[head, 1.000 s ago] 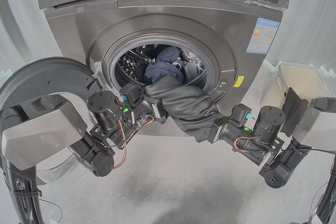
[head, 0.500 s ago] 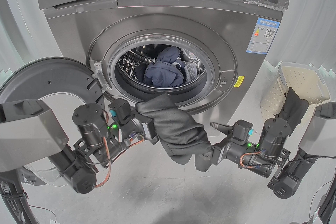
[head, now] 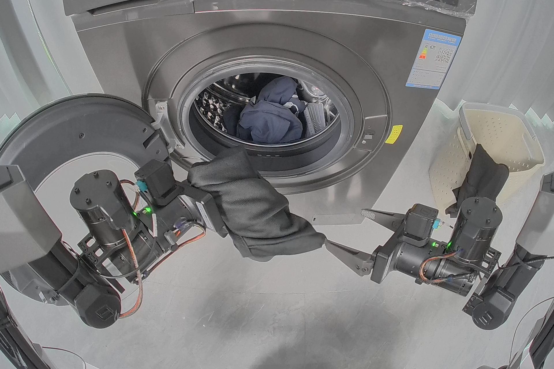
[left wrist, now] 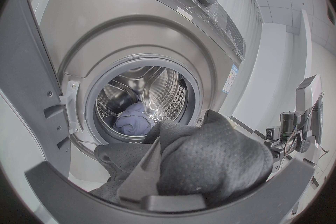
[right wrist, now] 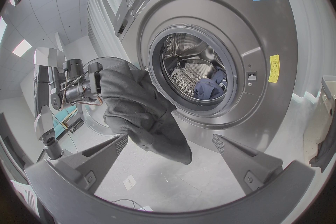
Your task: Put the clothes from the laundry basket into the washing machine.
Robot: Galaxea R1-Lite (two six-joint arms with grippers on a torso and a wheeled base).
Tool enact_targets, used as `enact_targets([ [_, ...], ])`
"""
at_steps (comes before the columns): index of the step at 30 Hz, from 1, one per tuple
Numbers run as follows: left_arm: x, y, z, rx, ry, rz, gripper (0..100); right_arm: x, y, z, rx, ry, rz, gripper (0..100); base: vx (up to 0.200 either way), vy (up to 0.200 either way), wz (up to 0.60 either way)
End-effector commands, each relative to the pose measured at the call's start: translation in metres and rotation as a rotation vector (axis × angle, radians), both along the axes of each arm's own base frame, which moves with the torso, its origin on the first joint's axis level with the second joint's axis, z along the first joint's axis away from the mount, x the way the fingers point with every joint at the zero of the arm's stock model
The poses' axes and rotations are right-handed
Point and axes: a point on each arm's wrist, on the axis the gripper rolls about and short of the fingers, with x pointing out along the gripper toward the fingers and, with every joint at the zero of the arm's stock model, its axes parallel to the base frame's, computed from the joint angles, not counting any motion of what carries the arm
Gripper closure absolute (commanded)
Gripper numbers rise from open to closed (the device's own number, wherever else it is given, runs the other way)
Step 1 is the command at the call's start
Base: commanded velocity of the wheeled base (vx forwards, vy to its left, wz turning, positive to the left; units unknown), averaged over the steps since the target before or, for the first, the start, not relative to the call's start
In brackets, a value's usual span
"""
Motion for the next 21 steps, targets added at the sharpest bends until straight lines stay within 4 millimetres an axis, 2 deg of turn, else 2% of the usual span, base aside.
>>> enact_targets([
  [1, 0.0, 0.001, 0.002, -0.002, -0.006, 0.005, 100, 0.002, -0.005, 0.003, 0.006, -0.011, -0.018, 0, 0.0, 0.0, 0.0],
  [4, 0.001, 0.002, 0.001, 0.002, -0.005, 0.009, 100, 0.008, -0.01, 0.001, 0.001, -0.005, -0.048, 0, 0.0, 0.0, 0.0],
  [9, 0.0, 0.001, 0.0, 0.01, -0.003, 0.009, 100, 0.033, -0.025, 0.011, 0.038, -0.057, -0.187, 0, 0.0, 0.0, 0.0],
  [14, -0.001, 0.001, -0.002, 0.015, 0.004, 0.002, 100, 0.035, -0.026, 0.013, 0.042, -0.063, -0.207, 0, 0.0, 0.0, 0.0],
  [20, -0.003, 0.0, -0.003, 0.018, 0.006, -0.006, 100, 0.034, -0.024, 0.013, 0.043, -0.064, -0.2, 0, 0.0, 0.2, 0.0],
  [21, -0.003, 0.0, -0.004, 0.023, 0.008, -0.005, 100, 0.034, -0.024, 0.012, 0.042, -0.063, -0.2, 0, 0.0, 0.0, 0.0],
])
